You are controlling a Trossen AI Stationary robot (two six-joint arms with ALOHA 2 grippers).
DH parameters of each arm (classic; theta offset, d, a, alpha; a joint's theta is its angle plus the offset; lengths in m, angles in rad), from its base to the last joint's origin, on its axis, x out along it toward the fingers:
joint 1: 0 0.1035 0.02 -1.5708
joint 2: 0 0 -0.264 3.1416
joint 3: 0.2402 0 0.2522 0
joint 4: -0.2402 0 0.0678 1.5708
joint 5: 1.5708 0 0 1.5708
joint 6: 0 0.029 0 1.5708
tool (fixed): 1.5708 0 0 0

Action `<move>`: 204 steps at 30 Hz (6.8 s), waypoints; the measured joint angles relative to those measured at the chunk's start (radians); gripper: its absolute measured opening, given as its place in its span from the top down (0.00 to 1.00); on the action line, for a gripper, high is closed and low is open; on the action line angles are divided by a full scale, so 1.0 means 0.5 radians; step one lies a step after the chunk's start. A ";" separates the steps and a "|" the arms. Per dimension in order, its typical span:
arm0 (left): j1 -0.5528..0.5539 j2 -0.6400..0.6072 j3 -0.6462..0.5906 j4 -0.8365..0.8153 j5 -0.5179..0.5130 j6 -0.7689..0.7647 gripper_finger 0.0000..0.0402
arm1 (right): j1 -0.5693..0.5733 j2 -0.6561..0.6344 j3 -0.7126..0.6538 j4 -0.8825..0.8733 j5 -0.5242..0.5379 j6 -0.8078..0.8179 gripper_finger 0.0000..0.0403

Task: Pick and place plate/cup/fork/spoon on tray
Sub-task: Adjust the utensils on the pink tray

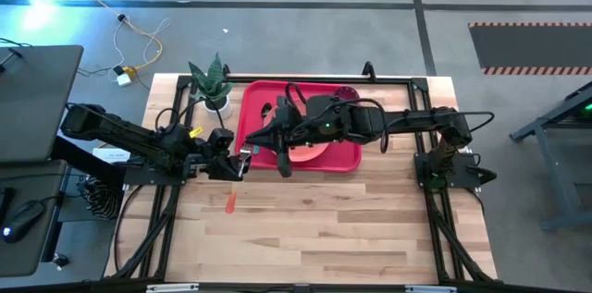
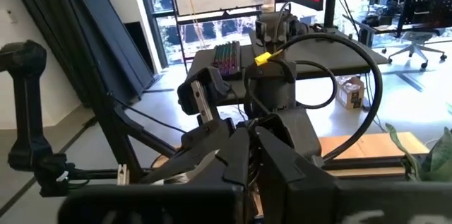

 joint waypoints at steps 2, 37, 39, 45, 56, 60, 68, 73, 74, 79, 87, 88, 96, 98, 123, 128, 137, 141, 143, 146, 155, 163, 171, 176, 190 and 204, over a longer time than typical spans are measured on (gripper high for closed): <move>0.000 0.000 0.000 0.000 -0.002 0.000 0.97 | -0.002 0.000 0.000 0.000 0.001 0.029 0.99; 0.442 -0.152 -0.001 -0.059 0.239 -0.254 0.68 | -0.174 -0.140 0.000 -0.266 -0.014 0.131 1.00; 0.502 -0.160 -0.002 -0.063 0.253 -0.280 0.68 | -0.201 -0.145 0.000 -0.254 -0.016 0.130 1.00; 0.648 -0.156 -0.001 -0.271 0.240 -0.279 0.68 | -0.287 -0.146 0.000 -0.239 -0.017 0.144 1.00; 0.917 -0.159 -0.001 -0.480 0.348 -0.192 0.68 | -0.562 -0.172 0.000 -0.272 -0.237 0.144 1.00; 1.016 -0.160 -0.001 -0.479 0.448 -0.203 0.68 | -0.666 -0.173 0.000 -0.274 -0.331 0.134 1.00; 1.161 -0.160 -0.001 -0.479 0.570 -0.211 0.68 | -0.895 -0.190 0.000 -0.291 -0.515 0.140 1.00; 1.250 -0.160 -0.001 -0.520 0.605 -0.212 0.68 | -1.004 -0.192 0.000 -0.291 -0.597 0.128 1.00; 1.270 -0.160 -0.001 -0.520 0.631 -0.221 0.68 | -1.029 -0.192 0.000 -0.291 -0.610 0.127 1.00; 1.359 -0.160 -0.001 -0.556 0.730 -0.243 0.68 | -1.147 -0.192 0.000 -0.291 -0.702 0.091 1.00; 1.401 -0.160 0.000 -1.077 0.747 -0.101 0.68 | -1.324 -0.192 0.000 -0.299 -0.855 0.075 1.00; 1.400 -0.160 0.000 -1.171 0.742 -0.072 0.68 | -1.345 -0.192 0.000 -0.300 -0.878 0.073 1.00; 1.396 -0.163 0.000 -1.734 0.595 0.128 0.68 | -1.470 -0.192 0.000 -0.402 -0.973 -0.033 1.00; 1.394 -0.163 0.000 -1.833 0.569 0.152 0.68 | -1.490 -0.192 0.000 -0.451 -0.973 -0.070 1.00; 1.076 -0.334 0.000 -2.446 0.032 -0.211 0.68 | -1.619 -0.192 0.000 -0.557 -1.128 -0.187 1.00; 0.949 -0.428 0.000 -2.462 -0.152 -0.327 0.68 | -1.653 -0.192 0.000 -0.583 -1.164 -0.187 1.00; 0.789 -0.531 0.064 -2.627 -0.322 -0.483 0.68 | -1.688 -0.192 0.000 -0.606 -1.167 -0.237 1.00; 0.774 -0.532 0.306 -2.948 -0.369 -0.358 0.68 | -1.688 -0.192 0.000 -0.606 -1.167 -0.238 1.00; 0.782 -0.523 0.456 -3.192 -0.392 -0.274 0.68 | -1.688 -0.192 0.000 -0.606 -1.167 -0.233 1.00; 0.792 -0.522 0.645 -3.632 -0.547 -0.133 0.68 | -1.688 -0.192 0.000 -0.606 -1.167 -0.233 1.00; 0.794 -0.478 0.732 -4.427 -1.090 -0.117 0.68 | -1.688 -0.192 0.000 -0.615 -1.167 -0.232 1.00; 0.795 -0.205 0.609 -4.418 -1.301 -0.203 0.68 | -1.687 -0.192 0.000 -0.623 -1.167 -0.224 1.00; 0.809 0.189 0.607 -4.247 -1.491 -0.261 0.68 | -1.686 -0.192 0.000 -0.630 -1.167 -0.224 1.00; 0.888 0.416 0.607 -4.220 -1.491 -0.259 0.68 | -1.686 -0.191 0.000 -0.634 -1.167 -0.217 1.00; 1.034 0.678 0.606 -3.867 -1.322 -0.032 0.68 | -1.686 -0.191 0.000 -0.737 -1.167 -0.222 1.00; 1.035 0.838 0.607 -3.677 -1.209 0.006 0.68 | -1.686 -0.190 0.000 -0.738 -1.167 -0.232 1.00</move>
